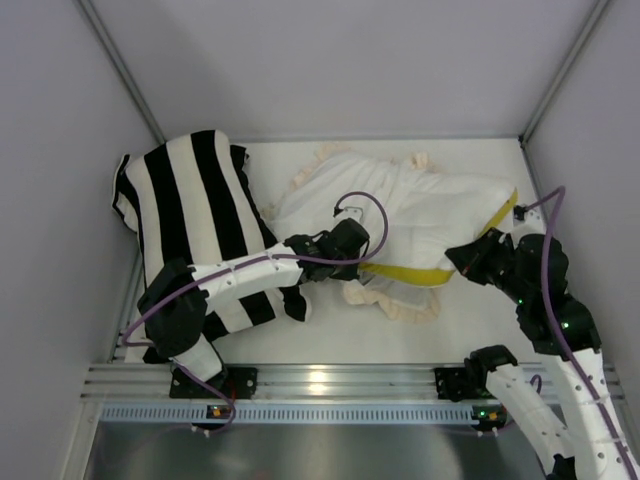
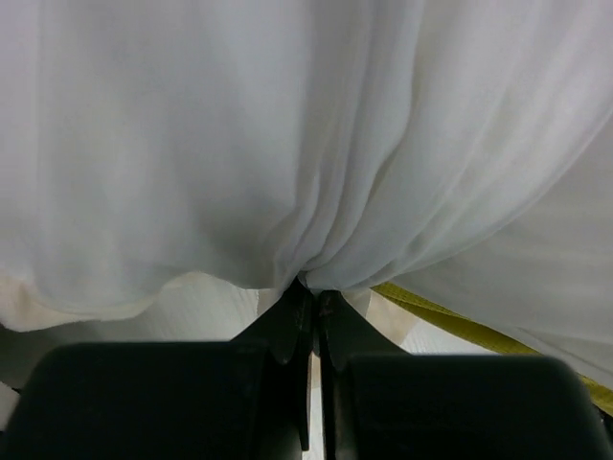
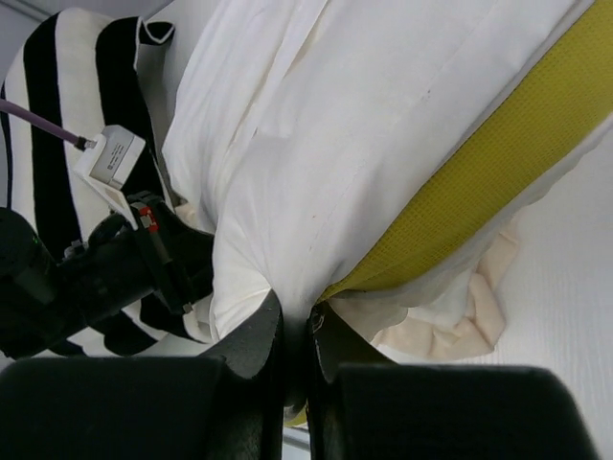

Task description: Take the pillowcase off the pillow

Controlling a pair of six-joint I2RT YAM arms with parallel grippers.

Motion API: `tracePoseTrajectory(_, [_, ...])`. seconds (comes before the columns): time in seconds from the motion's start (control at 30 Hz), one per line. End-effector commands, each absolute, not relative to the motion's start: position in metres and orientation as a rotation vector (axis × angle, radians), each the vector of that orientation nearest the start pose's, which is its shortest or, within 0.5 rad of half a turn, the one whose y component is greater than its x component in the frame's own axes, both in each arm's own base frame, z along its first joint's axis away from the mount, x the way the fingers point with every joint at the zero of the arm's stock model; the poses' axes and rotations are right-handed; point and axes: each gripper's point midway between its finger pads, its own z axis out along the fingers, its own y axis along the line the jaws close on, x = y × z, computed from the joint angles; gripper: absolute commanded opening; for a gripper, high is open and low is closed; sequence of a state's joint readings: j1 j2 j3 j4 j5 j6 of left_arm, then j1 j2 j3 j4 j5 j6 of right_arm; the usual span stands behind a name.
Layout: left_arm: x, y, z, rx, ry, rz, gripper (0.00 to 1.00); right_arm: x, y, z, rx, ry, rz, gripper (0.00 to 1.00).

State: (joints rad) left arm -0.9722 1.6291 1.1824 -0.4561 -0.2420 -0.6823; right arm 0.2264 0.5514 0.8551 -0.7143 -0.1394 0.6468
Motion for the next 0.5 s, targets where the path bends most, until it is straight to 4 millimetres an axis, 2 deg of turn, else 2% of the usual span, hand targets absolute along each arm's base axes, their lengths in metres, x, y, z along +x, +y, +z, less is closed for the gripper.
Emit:
tracePoseTrajectory(0.0, [0.25,-0.32,0.116,0.223,2.464,-0.392,0.0,0.199,0.079,0.308,0.342,1.868,0.627,0.0])
tracePoseTrajectory(0.03, [0.251,-0.319,0.117,0.215,2.462,-0.387,0.0,0.196,0.078,0.312,0.341,1.863,0.629,0.0])
tracePoseTrajectory(0.07, [0.252,-0.318,0.117,0.209,2.463,-0.387,0.0,0.192,0.076,0.329,0.338,1.824,0.632,0.0])
tracePoseTrajectory(0.13, [0.254,-0.314,0.115,0.199,2.467,-0.38,0.0,0.186,0.07,0.345,0.336,1.789,0.614,0.0])
tracePoseTrajectory(0.17, [0.253,-0.314,0.114,0.198,2.469,-0.378,0.0,0.181,0.063,0.362,0.349,1.75,0.587,0.0])
tracePoseTrajectory(0.27, [0.252,-0.312,0.11,0.192,2.481,-0.377,0.0,0.173,0.047,0.387,0.359,1.693,0.517,0.0])
tracePoseTrajectory(0.47, [0.247,-0.312,0.1,0.193,2.506,-0.381,0.0,0.161,0.025,0.42,0.396,1.607,0.43,0.0])
